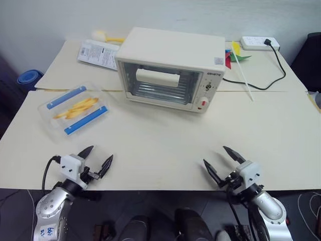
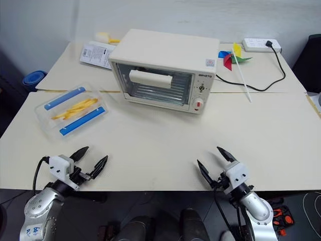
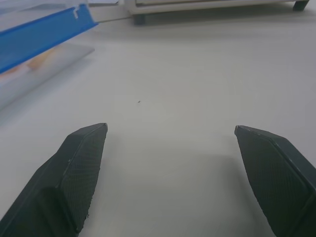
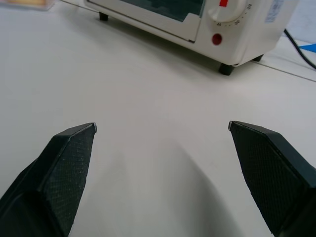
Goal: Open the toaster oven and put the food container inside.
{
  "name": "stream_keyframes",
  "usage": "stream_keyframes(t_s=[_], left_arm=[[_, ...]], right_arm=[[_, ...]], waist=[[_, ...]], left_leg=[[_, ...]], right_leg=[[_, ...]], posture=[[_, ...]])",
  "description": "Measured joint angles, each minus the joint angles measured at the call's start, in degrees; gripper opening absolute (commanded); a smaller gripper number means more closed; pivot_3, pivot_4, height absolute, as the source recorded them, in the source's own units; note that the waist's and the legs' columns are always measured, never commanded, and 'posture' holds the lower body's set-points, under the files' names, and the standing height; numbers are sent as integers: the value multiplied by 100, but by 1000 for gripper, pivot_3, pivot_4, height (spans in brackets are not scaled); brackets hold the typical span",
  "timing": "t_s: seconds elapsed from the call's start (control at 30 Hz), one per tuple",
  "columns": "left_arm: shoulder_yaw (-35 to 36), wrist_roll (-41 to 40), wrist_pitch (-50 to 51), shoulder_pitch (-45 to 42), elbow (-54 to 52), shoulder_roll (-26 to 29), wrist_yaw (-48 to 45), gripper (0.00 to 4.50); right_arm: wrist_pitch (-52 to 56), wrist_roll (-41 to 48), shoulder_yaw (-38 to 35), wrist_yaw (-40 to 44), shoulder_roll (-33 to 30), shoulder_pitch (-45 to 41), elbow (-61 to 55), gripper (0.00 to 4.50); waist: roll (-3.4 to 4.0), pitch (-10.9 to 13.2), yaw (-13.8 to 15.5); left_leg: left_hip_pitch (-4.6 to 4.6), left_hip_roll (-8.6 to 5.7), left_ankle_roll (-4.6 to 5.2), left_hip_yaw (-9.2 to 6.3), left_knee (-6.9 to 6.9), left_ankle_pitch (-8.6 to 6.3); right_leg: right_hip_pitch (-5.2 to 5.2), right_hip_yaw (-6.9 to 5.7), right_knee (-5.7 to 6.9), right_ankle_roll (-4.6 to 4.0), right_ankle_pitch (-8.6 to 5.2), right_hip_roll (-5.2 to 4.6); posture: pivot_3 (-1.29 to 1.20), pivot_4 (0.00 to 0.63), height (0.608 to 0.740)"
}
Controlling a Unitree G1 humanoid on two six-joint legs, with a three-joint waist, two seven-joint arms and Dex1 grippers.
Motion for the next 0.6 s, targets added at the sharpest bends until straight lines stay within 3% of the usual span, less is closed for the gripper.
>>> stream_keyframes(t_s=[0.17, 0.43, 0.6], left_arm=[[26, -481, 593, -70, -379, 464, -352, 4351], [913, -2171, 2052, -291, -598, 1882, -1535, 4351], [1206, -2493, 2389, -484, -631, 2032, -1625, 4351]], right_arm=[[987, 507, 271, 253, -133, -512, -238, 4488], [3488, 1169, 715, 82, -242, -3108, -845, 4488], [4042, 1013, 889, -214, 92, -4287, -259, 4488]], waist=[[2, 1, -19], [4, 3, -17], [6, 4, -20]], left_leg=[[0, 4, 0, 3, 1, 0], [-9, 20, -12, -3, 0, -2], [-14, 18, -10, -2, -1, -4]], right_leg=[[-1, 5, 0, 0, 0, 1], [-16, -6, 6, -15, -6, 11], [-22, -8, 1, -16, -5, 10]], posture=[[0, 150, 740], [0, 150, 740], [0, 150, 740]])
